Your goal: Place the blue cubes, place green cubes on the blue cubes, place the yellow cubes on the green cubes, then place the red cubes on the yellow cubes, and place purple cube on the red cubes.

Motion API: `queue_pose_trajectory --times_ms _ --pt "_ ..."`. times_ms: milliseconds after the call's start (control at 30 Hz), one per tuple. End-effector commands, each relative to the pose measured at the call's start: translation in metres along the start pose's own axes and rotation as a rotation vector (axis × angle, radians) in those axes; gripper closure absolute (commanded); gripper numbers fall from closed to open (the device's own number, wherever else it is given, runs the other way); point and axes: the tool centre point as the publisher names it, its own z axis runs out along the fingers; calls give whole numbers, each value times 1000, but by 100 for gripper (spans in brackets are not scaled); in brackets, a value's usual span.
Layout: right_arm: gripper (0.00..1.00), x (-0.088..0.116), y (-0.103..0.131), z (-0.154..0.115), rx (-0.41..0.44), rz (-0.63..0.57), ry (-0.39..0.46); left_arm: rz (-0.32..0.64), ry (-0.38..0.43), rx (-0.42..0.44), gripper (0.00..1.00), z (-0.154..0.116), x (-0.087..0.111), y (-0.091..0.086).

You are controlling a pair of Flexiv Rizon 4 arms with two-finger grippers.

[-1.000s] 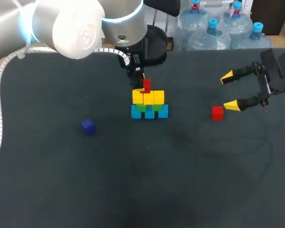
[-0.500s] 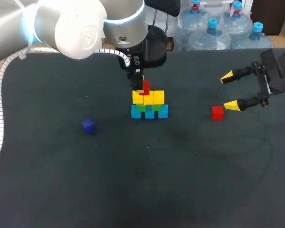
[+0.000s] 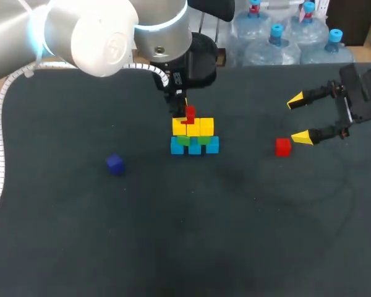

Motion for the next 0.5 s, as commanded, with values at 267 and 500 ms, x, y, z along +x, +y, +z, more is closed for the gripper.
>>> queue_pose_trajectory --times_ms 267,500 --pt "0 0 0 0 1 -1 -1 -2 -2 15 99 3 1 4" --pt "0 0 0 0 1 -1 -1 -3 0 16 97 4 2 4"
